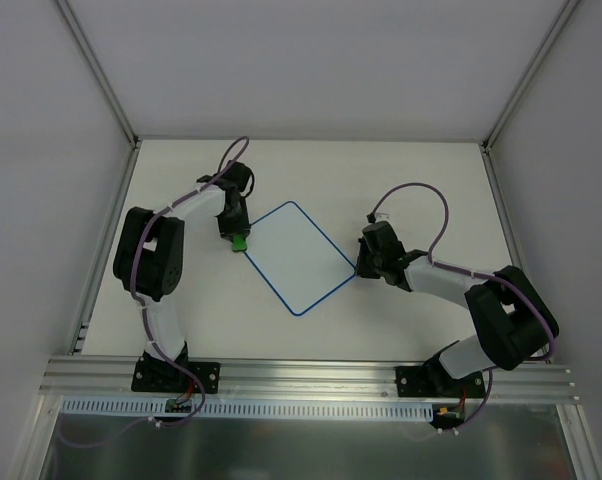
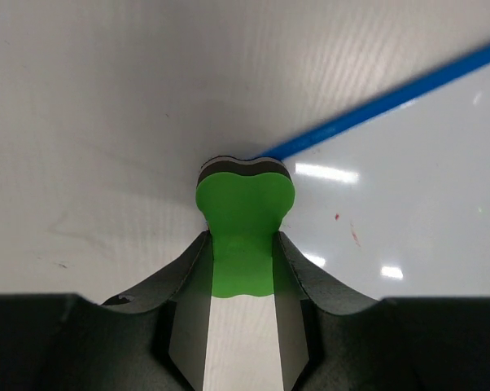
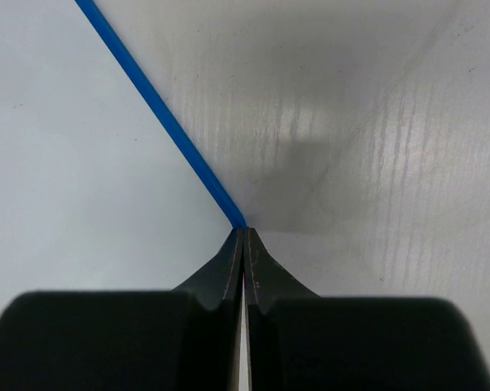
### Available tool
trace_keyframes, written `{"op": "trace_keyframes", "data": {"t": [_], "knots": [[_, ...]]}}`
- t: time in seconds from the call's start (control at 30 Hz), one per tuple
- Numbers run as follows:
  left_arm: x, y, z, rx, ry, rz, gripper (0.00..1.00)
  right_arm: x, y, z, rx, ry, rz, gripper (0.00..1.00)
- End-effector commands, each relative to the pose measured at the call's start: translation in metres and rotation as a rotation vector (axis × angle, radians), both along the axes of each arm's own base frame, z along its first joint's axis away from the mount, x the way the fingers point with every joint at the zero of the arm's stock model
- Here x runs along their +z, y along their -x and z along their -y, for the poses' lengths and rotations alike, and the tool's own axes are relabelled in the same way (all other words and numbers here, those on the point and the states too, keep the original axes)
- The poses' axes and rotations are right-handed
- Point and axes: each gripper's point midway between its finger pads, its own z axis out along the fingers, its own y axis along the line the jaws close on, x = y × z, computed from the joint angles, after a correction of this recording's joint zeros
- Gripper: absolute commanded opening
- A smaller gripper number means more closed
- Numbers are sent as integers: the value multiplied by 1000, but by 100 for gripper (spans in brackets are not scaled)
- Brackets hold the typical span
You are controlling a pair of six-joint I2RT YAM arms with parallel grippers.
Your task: Erase the whiteboard
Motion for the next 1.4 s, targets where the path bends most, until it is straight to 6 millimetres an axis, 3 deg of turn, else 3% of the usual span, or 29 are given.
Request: {"op": "trace_keyframes", "data": {"t": [0.0,0.2,0.33,0.47,0.6,0.67,0.83,0.97,1.1,1.23,1.37], "knots": [[-3,-11,-24,8,-91,-3,0,-25,25,26,-1,105,-95,0],[-18,-6,-8,-39,-76,-53,0,-25,25,26,-3,105,-96,0],[-27,3,19,-120,-67,-77,0,-26,24,25,-2,103,-98,0],[-40,29,60,-225,-67,-120,0,-27,25,24,-1,98,-103,0],[-53,71,113,-341,-31,-177,0,-27,25,24,-1,100,-102,0],[-56,80,121,-346,-21,-193,0,-27,25,24,0,100,-104,0],[-39,59,92,-250,-47,-131,0,-27,26,25,0,102,-104,0],[-28,33,36,-110,-50,-108,0,-27,26,25,1,101,-105,0],[-19,13,-1,-37,-79,-74,0,-28,25,25,1,103,-106,0],[-21,7,-10,-18,-70,-80,0,-28,25,23,3,99,-106,0],[-28,26,18,-89,-33,-121,0,-27,25,24,1,100,-103,0]]}}
